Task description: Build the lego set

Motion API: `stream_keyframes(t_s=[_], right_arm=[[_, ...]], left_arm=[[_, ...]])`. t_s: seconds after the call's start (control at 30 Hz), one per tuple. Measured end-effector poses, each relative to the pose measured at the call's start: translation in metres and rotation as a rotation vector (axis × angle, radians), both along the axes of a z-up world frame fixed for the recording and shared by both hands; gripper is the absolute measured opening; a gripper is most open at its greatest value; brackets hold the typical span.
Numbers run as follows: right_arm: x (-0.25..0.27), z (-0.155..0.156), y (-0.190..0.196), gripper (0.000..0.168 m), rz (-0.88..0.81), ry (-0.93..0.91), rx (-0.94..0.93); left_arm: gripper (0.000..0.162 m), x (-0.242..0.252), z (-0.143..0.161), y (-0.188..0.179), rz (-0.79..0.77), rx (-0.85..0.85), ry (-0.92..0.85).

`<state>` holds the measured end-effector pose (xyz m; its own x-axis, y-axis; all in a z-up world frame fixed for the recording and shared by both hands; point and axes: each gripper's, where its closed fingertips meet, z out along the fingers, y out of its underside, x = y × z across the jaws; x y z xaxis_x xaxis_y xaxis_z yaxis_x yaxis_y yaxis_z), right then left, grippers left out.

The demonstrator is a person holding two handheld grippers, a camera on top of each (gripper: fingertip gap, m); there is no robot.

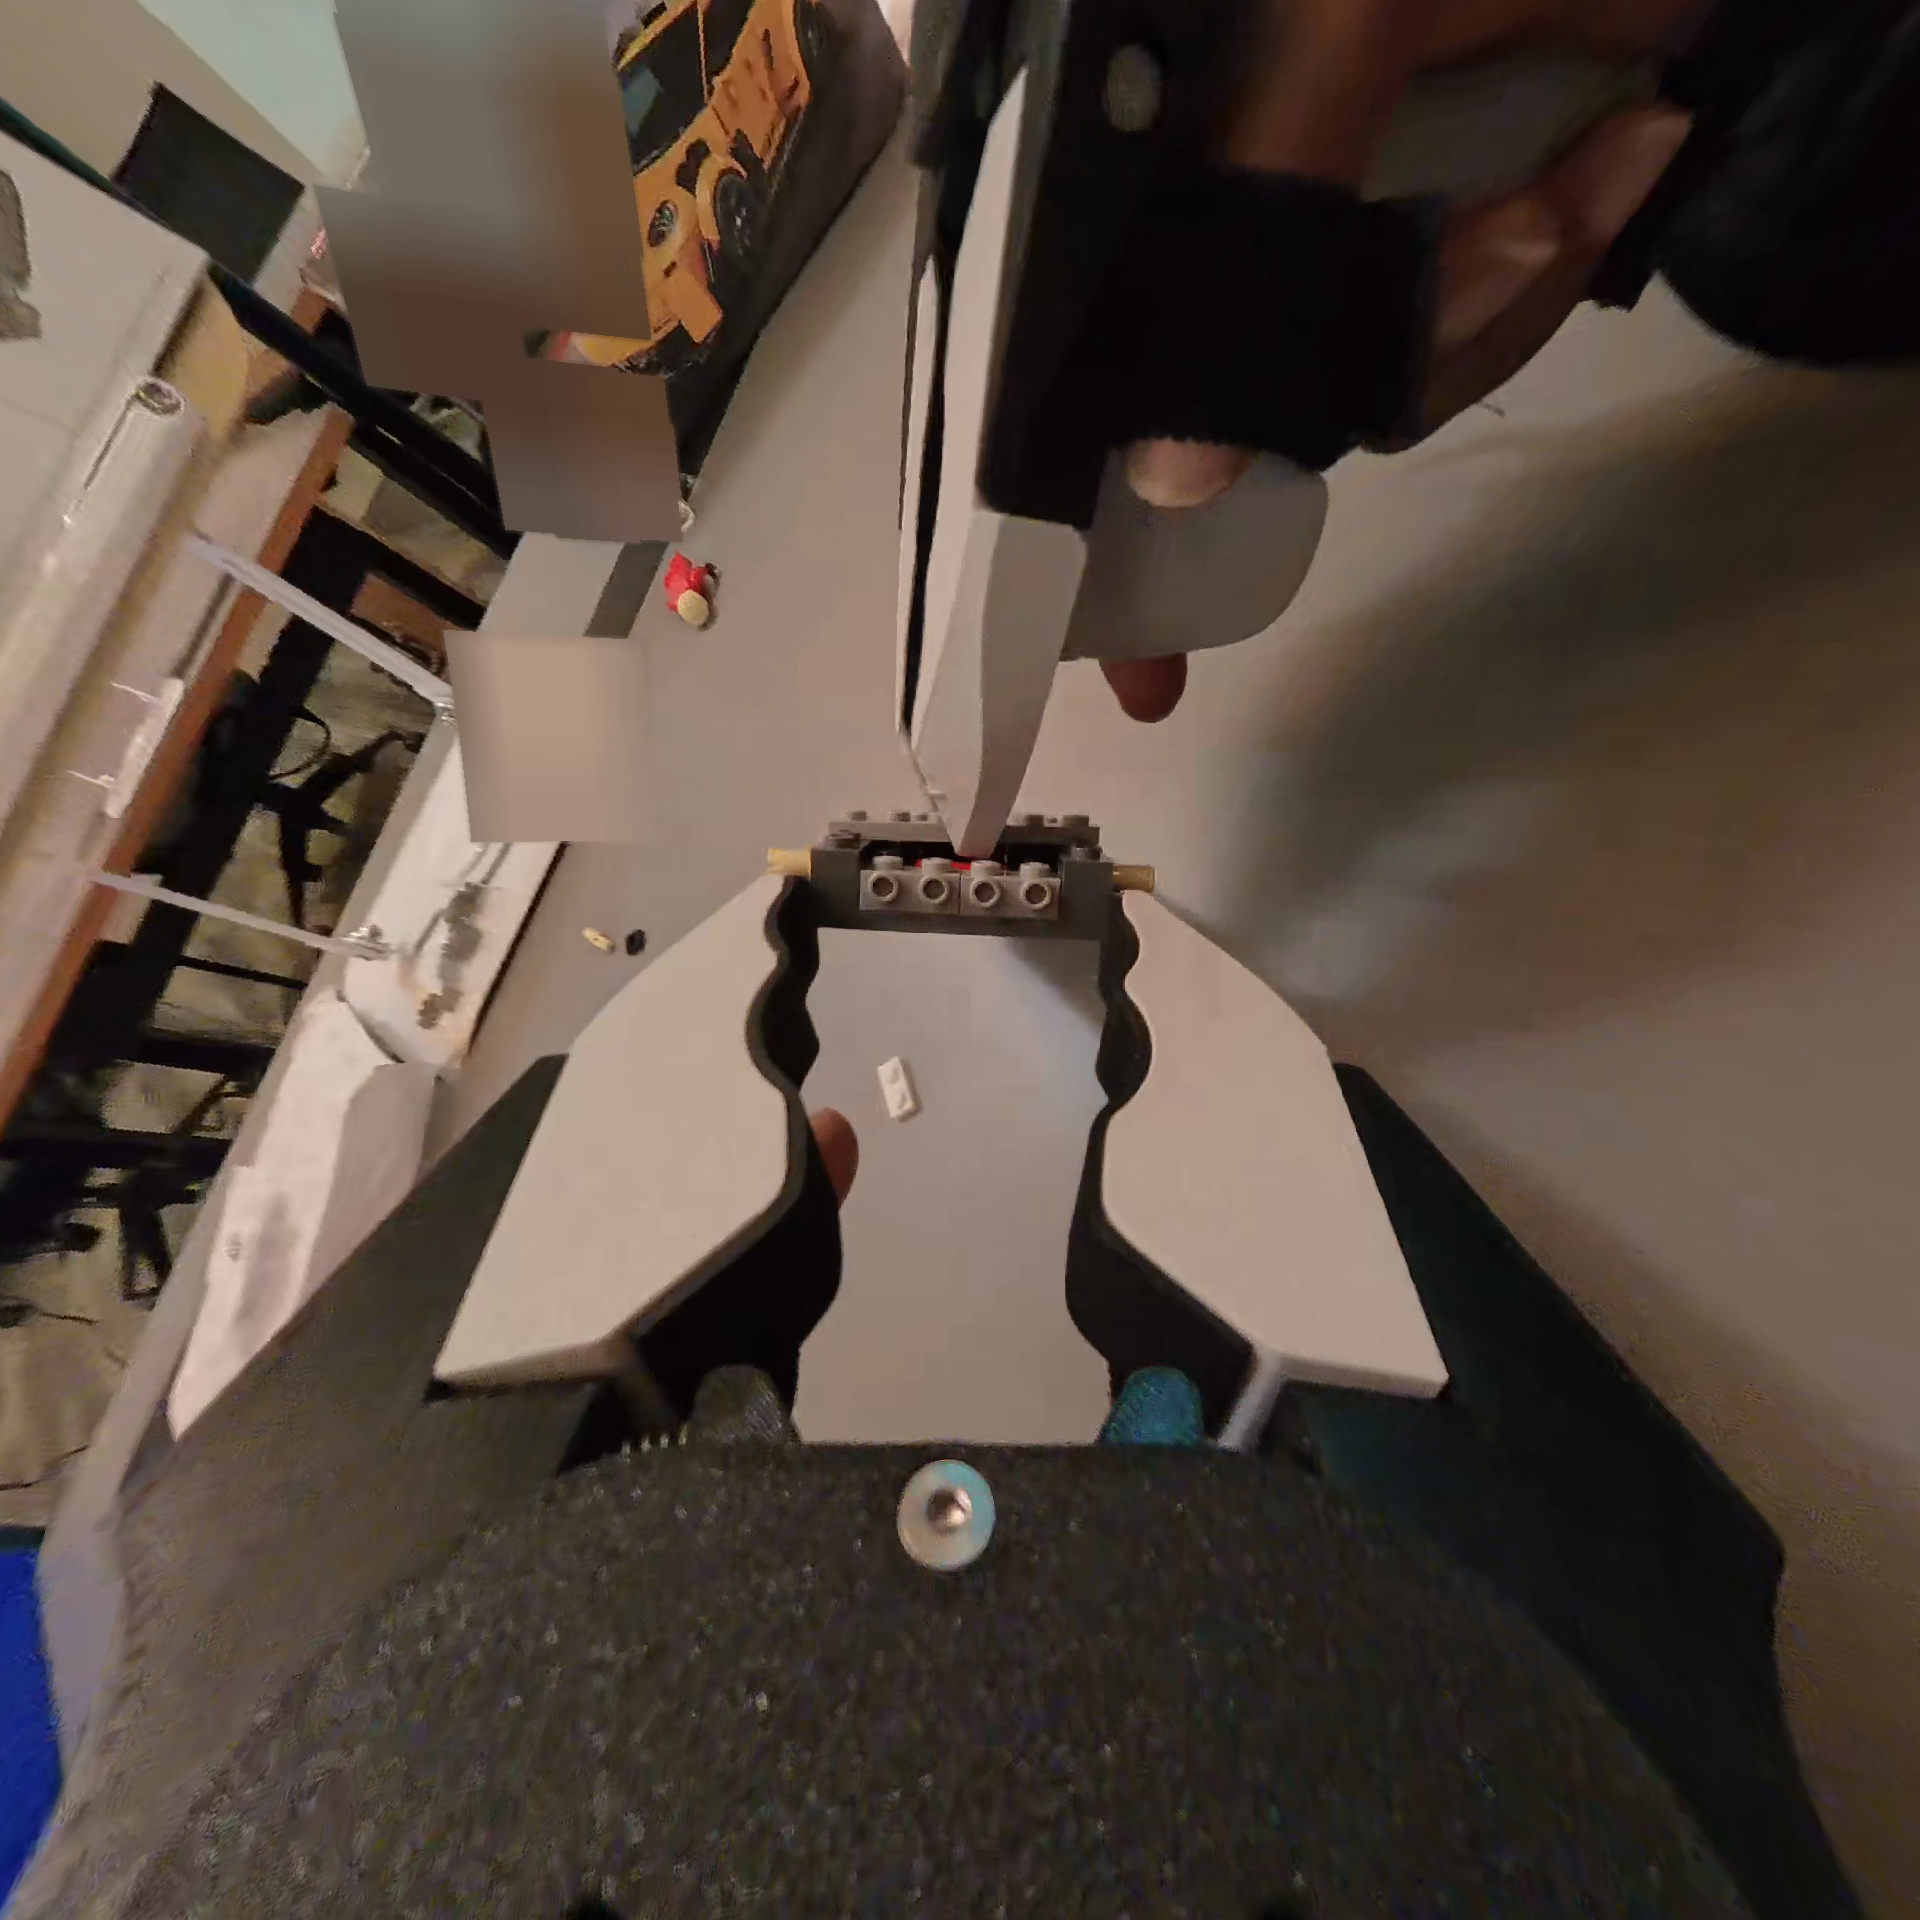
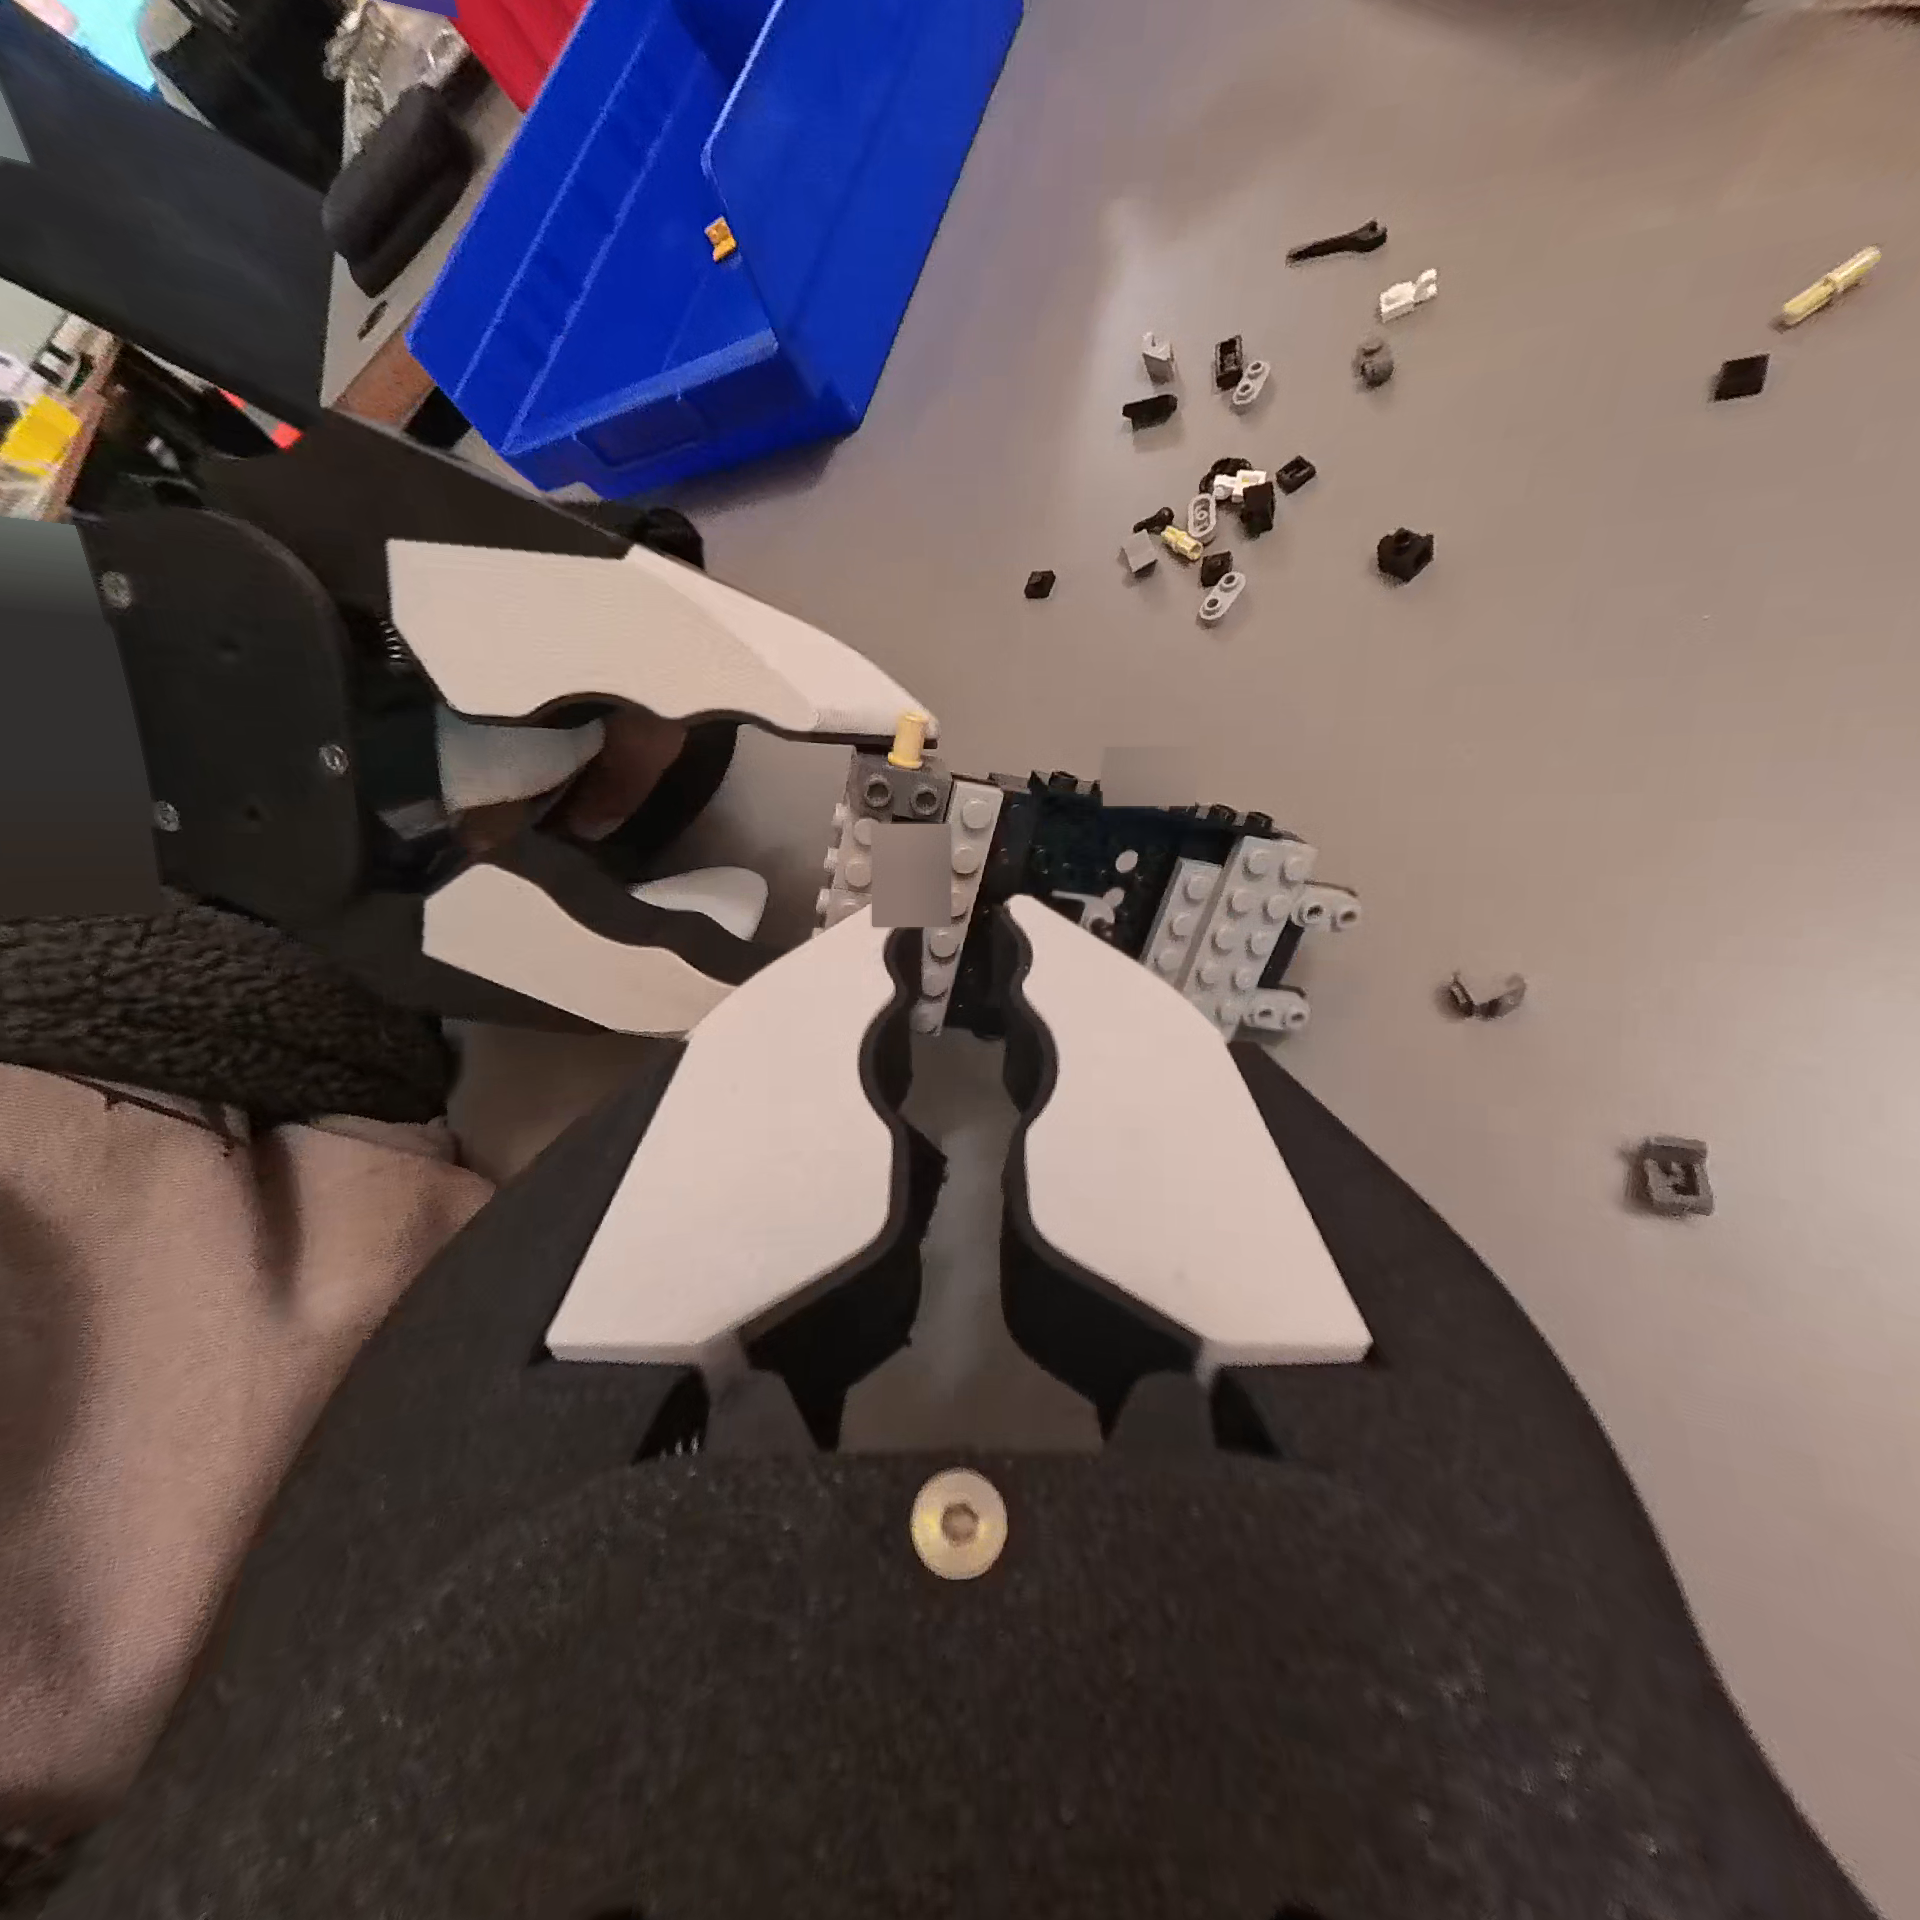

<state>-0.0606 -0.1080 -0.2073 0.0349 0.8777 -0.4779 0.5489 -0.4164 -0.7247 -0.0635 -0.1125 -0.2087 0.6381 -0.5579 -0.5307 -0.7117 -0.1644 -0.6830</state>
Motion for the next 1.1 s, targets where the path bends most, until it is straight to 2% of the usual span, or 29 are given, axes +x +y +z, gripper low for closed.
stream_keyframes(t_s=[0.03,0.23,0.33,0.6,0.73,0.9,1.1], right_arm=[[0.001,0.0,-0.001,0.007,0.003,0.008,-0.008],[0.006,-0.002,-0.001,0.006,-0.019,0.06,-0.086],[0.015,0.006,0.013,0.006,-0.078,0.119,-0.119],[0.038,0.032,0.039,0.006,-0.171,0.273,-0.123],[0.047,0.033,0.057,0.006,-0.221,0.29,-0.066],[0.056,0.014,0.068,0.006,-0.228,0.178,0.099],[0.07,-0.023,0.064,0.007,-0.112,-0.067,0.31]], left_arm=[[0.053,0.0,-0.001,0.0,0.0,0.003,0.016],[0.053,0.003,-0.007,0.0,-0.003,-0.039,-0.031],[0.053,-0.009,-0.014,0.003,0.032,-0.071,-0.042],[0.053,-0.002,-0.01,0.003,-0.021,-0.23,-0.434],[0.053,-0.004,-0.02,0.003,-0.021,-0.336,-0.546],[0.053,-0.008,-0.037,0.003,-0.006,-0.408,-0.523],[0.053,-0.014,-0.05,0.003,0.012,-0.44,-0.464]])
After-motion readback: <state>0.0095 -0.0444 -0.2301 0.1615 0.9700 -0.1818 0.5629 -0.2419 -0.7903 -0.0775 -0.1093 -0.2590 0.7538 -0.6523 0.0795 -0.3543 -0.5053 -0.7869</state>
